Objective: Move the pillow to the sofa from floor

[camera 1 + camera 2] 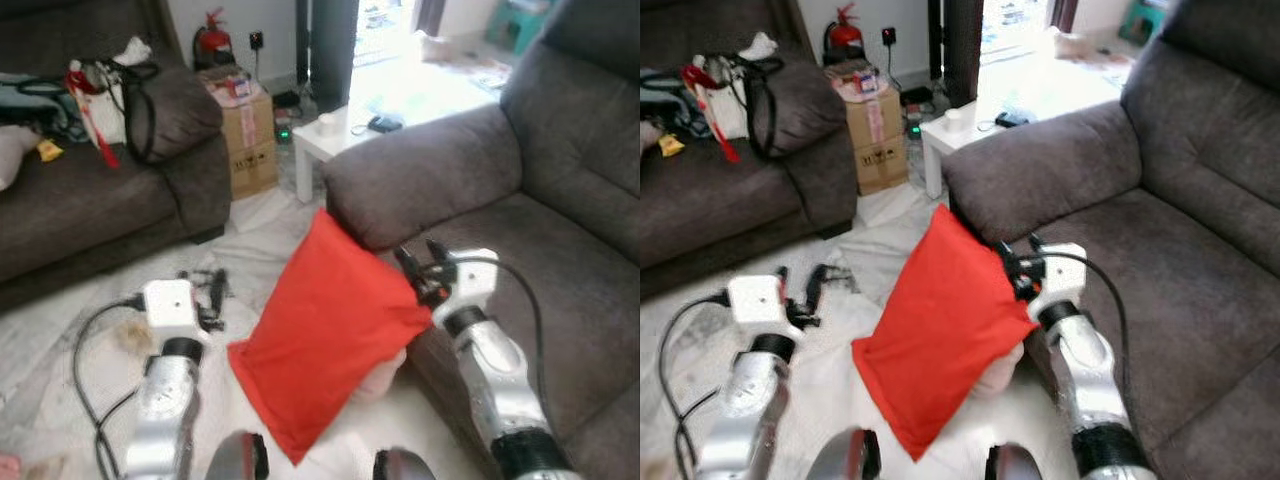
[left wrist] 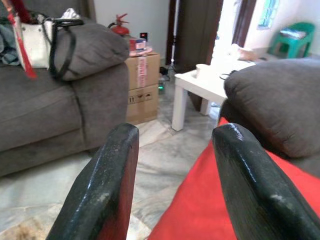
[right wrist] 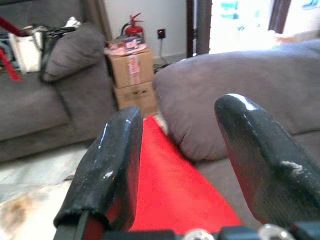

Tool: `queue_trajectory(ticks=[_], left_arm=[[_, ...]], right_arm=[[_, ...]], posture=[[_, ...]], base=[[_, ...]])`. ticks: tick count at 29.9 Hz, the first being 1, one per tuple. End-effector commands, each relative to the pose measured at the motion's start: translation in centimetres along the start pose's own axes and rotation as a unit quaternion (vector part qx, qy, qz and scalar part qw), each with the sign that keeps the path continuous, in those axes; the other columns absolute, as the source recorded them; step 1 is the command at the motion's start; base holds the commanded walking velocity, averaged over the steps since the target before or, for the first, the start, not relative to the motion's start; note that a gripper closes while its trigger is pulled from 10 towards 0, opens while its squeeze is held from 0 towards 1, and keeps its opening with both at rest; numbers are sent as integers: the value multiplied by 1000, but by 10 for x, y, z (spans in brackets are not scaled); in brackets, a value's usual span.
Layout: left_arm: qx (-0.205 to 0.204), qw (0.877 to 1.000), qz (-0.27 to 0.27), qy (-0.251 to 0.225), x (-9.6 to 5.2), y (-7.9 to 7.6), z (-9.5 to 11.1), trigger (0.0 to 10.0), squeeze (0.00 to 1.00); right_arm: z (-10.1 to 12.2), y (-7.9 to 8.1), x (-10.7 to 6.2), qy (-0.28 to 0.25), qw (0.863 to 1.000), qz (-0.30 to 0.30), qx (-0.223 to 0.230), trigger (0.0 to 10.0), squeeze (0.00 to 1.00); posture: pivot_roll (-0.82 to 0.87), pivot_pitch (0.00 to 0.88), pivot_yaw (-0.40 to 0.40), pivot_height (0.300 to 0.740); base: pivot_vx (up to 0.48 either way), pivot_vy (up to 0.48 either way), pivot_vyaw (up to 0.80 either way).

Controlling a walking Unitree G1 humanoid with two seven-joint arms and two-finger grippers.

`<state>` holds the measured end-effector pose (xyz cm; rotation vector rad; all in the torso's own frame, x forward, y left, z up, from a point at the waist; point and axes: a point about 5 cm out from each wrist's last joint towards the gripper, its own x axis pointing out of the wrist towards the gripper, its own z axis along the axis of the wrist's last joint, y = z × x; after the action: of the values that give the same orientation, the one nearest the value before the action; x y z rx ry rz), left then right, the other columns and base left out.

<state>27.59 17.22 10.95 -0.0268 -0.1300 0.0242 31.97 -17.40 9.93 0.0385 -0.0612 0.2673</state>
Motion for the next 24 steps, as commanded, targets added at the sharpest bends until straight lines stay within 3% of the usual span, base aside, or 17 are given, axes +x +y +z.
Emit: queue_trajectory(ticks=[1,24], left_arm=[[4,1000,11,5,-1,8,-1,10000,0],[4,1000,3,7,-1,5,0,10000,0]], right_arm=[[0,10,4,0,1000,15,1,10000,0],[-4,9,4,8,1000,15,-2,10000,0]], posture=[[8,93,-13,623],[10,89,-10,623]], base=[[349,0,0],[348,0,0]])
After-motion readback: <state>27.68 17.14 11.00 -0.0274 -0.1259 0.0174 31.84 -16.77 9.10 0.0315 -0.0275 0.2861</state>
